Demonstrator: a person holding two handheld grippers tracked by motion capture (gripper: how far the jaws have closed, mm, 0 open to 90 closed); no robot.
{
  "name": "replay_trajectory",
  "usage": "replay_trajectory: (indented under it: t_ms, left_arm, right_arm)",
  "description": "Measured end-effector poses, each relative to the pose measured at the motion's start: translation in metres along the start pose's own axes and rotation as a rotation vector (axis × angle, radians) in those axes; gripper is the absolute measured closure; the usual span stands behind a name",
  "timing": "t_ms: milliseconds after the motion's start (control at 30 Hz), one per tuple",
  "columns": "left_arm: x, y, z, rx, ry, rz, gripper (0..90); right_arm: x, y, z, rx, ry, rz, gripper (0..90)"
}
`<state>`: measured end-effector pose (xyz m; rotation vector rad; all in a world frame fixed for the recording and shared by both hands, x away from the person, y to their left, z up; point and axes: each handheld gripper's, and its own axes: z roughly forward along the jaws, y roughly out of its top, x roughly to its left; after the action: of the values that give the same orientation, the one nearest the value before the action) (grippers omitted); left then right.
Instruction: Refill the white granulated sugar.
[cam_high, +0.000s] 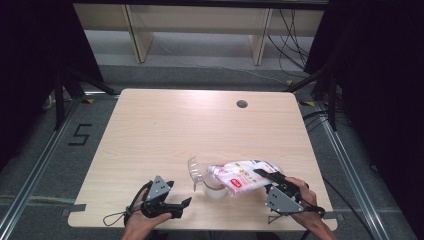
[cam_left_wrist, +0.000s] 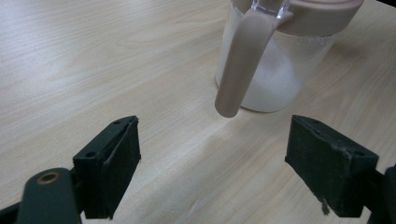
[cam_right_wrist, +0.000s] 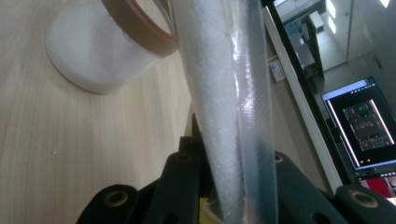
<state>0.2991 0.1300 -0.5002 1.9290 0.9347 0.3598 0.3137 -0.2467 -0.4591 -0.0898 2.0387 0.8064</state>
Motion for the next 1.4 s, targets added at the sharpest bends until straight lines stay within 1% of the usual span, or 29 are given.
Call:
replay_trajectory:
  t_ms: [33, 67, 100, 167, 200, 233, 267, 300, 367, 400, 433, 467, 500, 533, 567, 667, 767, 867, 967, 1033, 1067, 1100, 1167, 1200, 1233, 1300, 1333, 1367, 1400]
  left_arm:
    - [0.000, 0.000, 0.000, 0.000, 0.000, 0.000, 17.1]
    - [0.000, 0.000, 0.000, 0.000, 0.000, 0.000, 17.1]
    - [0.000, 0.000, 0.000, 0.000, 0.000, 0.000, 17.1]
    - [0.000, 0.000, 0.000, 0.000, 0.000, 0.000, 17.1]
    - [0.000, 0.000, 0.000, 0.001, 0.000, 0.001, 17.1]
    - [0.000, 0.000, 0.000, 0.001, -0.001, 0.002, 17.1]
    - [0.000, 0.000, 0.000, 0.002, -0.001, 0.003, 17.1]
    - [0.000, 0.000, 0.000, 0.001, -0.001, 0.000, 17.1]
    - [0.000, 0.000, 0.000, 0.001, -0.001, -0.001, 17.1]
    - [0.000, 0.000, 0.000, 0.000, 0.000, 0.001, 17.1]
    - [0.000, 0.000, 0.000, 0.000, 0.001, 0.001, 17.1]
    - [0.000, 0.000, 0.000, 0.000, 0.000, 0.001, 17.1]
    - [0.000, 0.000, 0.000, 0.001, 0.000, 0.001, 17.1]
    - [0.000, 0.000, 0.000, 0.001, -0.001, 0.003, 17.1]
    - [0.000, 0.000, 0.000, 0.001, -0.001, 0.002, 17.1]
    - [0.000, 0.000, 0.000, 0.001, 0.000, 0.001, 17.1]
    - [0.000, 0.000, 0.000, 0.000, 0.001, 0.000, 17.1]
    - [0.000, 0.000, 0.000, 0.000, 0.000, 0.001, 17.1]
    - [0.000, 0.000, 0.000, 0.000, 0.000, 0.003, 17.1]
    - [0.000, 0.000, 0.000, 0.000, 0.000, 0.002, 17.0]
    - [0.000, 0.000, 0.000, -0.001, 0.001, 0.000, 17.1]
    - [0.000, 0.000, 0.000, -0.001, 0.001, -0.001, 17.1]
    - [0.000, 0.000, 0.000, 0.000, 0.001, -0.001, 17.1]
    - [0.000, 0.000, 0.000, 0.000, 0.001, 0.000, 17.0]
    - [0.000, 0.000, 0.000, 0.001, 0.003, 0.004, 17.1]
    - [0.000, 0.000, 0.000, 0.001, 0.002, 0.003, 17.0]
    - [0.000, 0.000, 0.000, 0.000, 0.003, 0.003, 17.1]
    - [0.001, 0.001, 0.000, 0.001, 0.005, 0.011, 17.0]
    - [0.001, 0.001, 0.000, 0.001, 0.004, 0.012, 17.1]
  right_arm:
    - [-0.001, -0.001, 0.001, -0.009, 0.006, -0.004, 83.4]
    - [-0.001, -0.002, 0.001, -0.009, 0.013, 0.022, 83.4]
    - [-0.002, -0.003, 0.001, -0.011, 0.013, 0.021, 83.4]
    - [0.000, -0.004, 0.001, -0.014, 0.015, 0.086, 83.4]
    - [-0.002, -0.005, 0.002, -0.027, 0.020, 0.072, 83.4]
    - [-0.002, -0.005, 0.001, -0.026, 0.026, 0.103, 83.4]
    - [-0.003, -0.006, 0.002, -0.032, 0.024, 0.099, 83.5]
    - [-0.004, -0.007, 0.002, -0.031, 0.022, 0.128, 83.5]
    - [-0.006, -0.008, 0.003, -0.044, 0.028, 0.132, 83.5]
    - [-0.006, -0.009, 0.003, -0.048, 0.023, 0.167, 83.6]
    - [-0.008, -0.010, 0.004, -0.052, 0.017, 0.163, 83.6]
    - [-0.008, -0.011, 0.003, -0.049, 0.027, 0.186, 83.6]
    - [-0.009, -0.012, 0.004, -0.057, 0.022, 0.187, 83.6]
    - [-0.009, -0.012, 0.004, -0.057, 0.020, 0.218, 83.7]
    - [-0.010, -0.013, 0.004, -0.062, 0.028, 0.227, 83.7]
    - [-0.010, -0.016, 0.006, -0.088, 0.038, 0.298, 83.8]
    - [-0.013, -0.020, 0.007, -0.103, 0.046, 0.347, 84.0]
    - [-0.014, -0.023, 0.009, -0.120, 0.032, 0.398, 84.3]
    - [-0.017, -0.027, 0.010, -0.121, 0.038, 0.456, 84.5]
    - [-0.020, -0.030, 0.011, -0.122, 0.035, 0.469, 84.8]
    - [-0.019, -0.032, 0.012, -0.123, 0.022, 0.493, 84.8]
    - [-0.021, -0.034, 0.012, -0.124, 0.031, 0.491, 84.9]
    - [-0.022, -0.038, 0.013, -0.131, 0.033, 0.529, 85.0]
    - [-0.023, -0.039, 0.014, -0.141, 0.019, 0.530, 85.0]
    - [-0.023, -0.040, 0.014, -0.128, 0.028, 0.563, 85.0]
    - [-0.025, -0.045, 0.016, -0.137, 0.022, 0.572, 85.1]
    - [-0.025, -0.047, 0.018, -0.139, 0.010, 0.588, 85.1]
    - [-0.025, -0.049, 0.018, -0.130, 0.023, 0.618, 85.2]
    - [-0.027, -0.052, 0.021, -0.148, 0.009, 0.617, 85.2]
